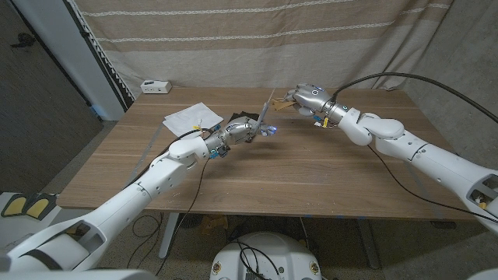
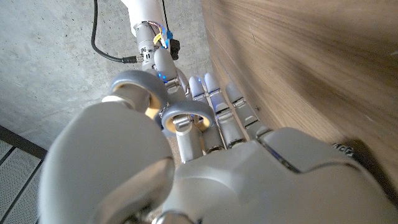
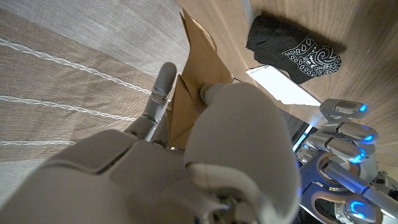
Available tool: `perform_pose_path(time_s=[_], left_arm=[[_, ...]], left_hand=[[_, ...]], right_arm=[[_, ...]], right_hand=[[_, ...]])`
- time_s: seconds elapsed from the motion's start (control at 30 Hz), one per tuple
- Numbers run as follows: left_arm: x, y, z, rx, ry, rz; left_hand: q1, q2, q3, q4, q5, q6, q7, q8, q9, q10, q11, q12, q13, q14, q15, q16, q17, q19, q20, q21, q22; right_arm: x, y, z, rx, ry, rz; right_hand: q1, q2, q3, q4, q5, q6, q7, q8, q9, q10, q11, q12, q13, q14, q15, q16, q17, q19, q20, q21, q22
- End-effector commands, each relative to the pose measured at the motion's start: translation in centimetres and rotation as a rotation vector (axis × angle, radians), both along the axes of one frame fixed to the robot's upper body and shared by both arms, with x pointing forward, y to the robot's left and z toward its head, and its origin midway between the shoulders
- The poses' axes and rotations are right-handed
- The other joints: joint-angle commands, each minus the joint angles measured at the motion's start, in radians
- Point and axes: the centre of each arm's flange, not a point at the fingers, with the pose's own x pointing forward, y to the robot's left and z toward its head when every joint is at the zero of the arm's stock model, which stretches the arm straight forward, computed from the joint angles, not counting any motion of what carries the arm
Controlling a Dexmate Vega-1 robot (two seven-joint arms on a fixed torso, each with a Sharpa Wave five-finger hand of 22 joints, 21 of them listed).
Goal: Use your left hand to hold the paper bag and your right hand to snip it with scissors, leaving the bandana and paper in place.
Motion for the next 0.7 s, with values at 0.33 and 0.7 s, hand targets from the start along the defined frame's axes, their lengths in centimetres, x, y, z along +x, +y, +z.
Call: perform_pose_path(time_s=[0.33, 0.7], left_arm=[[-0.64, 1.96, -0.24, -0.007, -0.022, 0.073], [-0.69, 1.89, -0.33, -0.013, -0.014, 0.077]], left_hand=[[-0.038, -0.025, 0.003, 0.010, 0.012, -0.191, -0.188, -0.011, 0.006, 0.180, -0.180, -0.004, 0.005, 0.012, -0.162, 0.001, 0.000, 0.012, -0.045, -0.006, -0.001], [-0.044, -0.019, 0.010, 0.010, 0.015, -0.186, -0.187, -0.016, 0.006, 0.185, -0.180, -0.004, 0.007, 0.012, -0.162, 0.003, 0.000, 0.013, -0.046, -0.007, -0.002]], right_arm=[[0.17, 1.58, 0.24, 0.024, 0.009, 0.005], [0.21, 1.62, 0.25, 0.027, 0.007, 0.012]], right_hand=[[0.062, 0.071, 0.002, 0.003, 0.005, 0.014, -0.023, 0.001, 0.003, 0.010, 0.001, 0.005, 0.000, 0.012, -0.115, 0.000, 0.002, 0.010, -0.165, 0.004, 0.002], [0.061, 0.071, 0.002, 0.002, 0.006, 0.016, -0.021, 0.001, 0.002, 0.011, 0.001, 0.006, 0.000, 0.015, -0.114, 0.000, 0.002, 0.012, -0.166, 0.003, 0.001]])
